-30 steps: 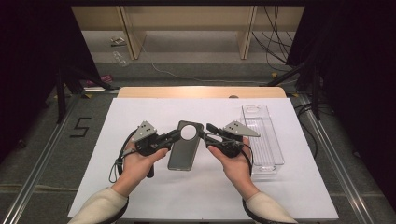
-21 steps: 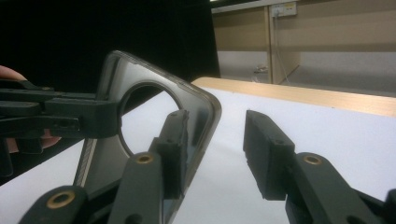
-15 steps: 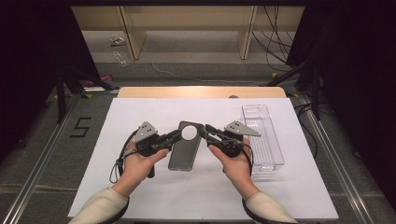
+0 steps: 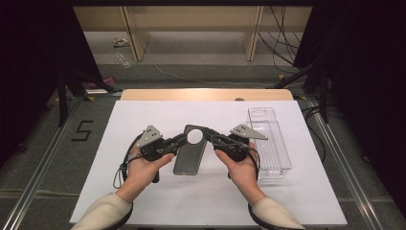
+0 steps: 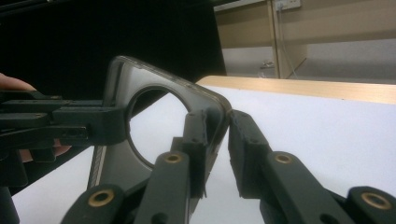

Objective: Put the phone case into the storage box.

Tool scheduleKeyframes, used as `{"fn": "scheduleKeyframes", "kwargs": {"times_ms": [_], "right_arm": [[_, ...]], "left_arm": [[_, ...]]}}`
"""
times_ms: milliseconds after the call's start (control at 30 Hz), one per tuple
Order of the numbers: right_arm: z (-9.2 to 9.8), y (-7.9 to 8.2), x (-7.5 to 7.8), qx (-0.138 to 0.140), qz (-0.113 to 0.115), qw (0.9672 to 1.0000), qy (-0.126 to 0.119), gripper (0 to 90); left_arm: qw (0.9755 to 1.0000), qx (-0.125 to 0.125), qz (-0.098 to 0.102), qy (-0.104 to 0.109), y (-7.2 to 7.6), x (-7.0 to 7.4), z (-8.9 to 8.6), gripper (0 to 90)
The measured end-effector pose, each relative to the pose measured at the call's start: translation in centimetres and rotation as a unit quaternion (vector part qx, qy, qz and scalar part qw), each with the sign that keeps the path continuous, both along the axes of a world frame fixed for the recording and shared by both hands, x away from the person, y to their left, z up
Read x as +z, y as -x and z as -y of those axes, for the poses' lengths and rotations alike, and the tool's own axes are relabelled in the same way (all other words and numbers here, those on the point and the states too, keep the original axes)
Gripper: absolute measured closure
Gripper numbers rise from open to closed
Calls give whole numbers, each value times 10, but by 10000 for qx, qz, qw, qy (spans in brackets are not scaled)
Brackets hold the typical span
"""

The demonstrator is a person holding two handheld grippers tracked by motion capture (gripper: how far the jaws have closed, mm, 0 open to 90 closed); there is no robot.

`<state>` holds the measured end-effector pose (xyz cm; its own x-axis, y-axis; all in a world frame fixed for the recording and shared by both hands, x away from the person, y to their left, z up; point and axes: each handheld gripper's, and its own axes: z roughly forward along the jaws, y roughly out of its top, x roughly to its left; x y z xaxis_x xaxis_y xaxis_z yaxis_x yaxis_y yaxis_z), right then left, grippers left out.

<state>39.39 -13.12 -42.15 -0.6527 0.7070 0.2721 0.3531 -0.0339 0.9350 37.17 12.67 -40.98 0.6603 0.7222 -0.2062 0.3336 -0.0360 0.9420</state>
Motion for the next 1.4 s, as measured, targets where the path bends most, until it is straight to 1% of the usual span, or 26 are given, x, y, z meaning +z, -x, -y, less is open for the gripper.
{"fn": "scheduleKeyframes", "kwargs": {"times_ms": [233,433,533,667,733,800,867,900,1000,1033,1100,1200,1233,1300,1333,1367,1400], "right_arm": [[2,1,3,-59,13,10000,-7,825],[2,3,5,-151,-51,9999,26,837],[1,5,8,-215,-52,9997,50,841],[0,7,11,-257,-1,9996,112,849],[-1,8,13,-274,22,9995,147,850],[-1,8,13,-296,19,9994,159,851],[-1,9,14,-354,25,9992,200,851],[0,9,14,-382,38,9990,218,851],[1,9,14,-463,8,9986,256,860],[2,8,14,-480,21,9985,264,874],[3,8,15,-532,25,9982,276,880],[4,8,15,-558,38,9980,304,885],[4,8,15,-567,41,9979,317,886],[4,9,15,-598,42,9975,361,888],[4,9,16,-615,50,9974,372,889],[5,9,16,-653,81,9971,387,889],[5,9,16,-663,84,9970,396,889]], "left_arm": [[10000,-51,34,-47,1,-1,2,810],[9999,-78,75,-122,1,-2,4,809],[9998,-53,84,-163,1,-2,4,808],[9997,-49,36,-256,1,-4,4,805],[9996,-55,11,-268,1,-5,5,800],[9994,-95,6,-337,1,-5,5,794],[9992,-149,-19,-372,1,-5,6,772],[9988,-253,-64,-420,1,-5,7,749],[9981,-364,-46,-487,2,-5,9,701],[9980,-417,-60,-460,2,-4,10,666],[9976,-474,-10,-509,3,-3,12,625],[9966,-561,87,-595,5,-3,14,589],[9958,-627,128,-650,6,-2,15,567],[9949,-696,181,-709,7,-1,17,509],[9942,-755,166,-748,7,-1,18,478],[9938,-779,152,-774,8,-1,18,427],[9931,-792,169,-852,9,0,19,393]]}}
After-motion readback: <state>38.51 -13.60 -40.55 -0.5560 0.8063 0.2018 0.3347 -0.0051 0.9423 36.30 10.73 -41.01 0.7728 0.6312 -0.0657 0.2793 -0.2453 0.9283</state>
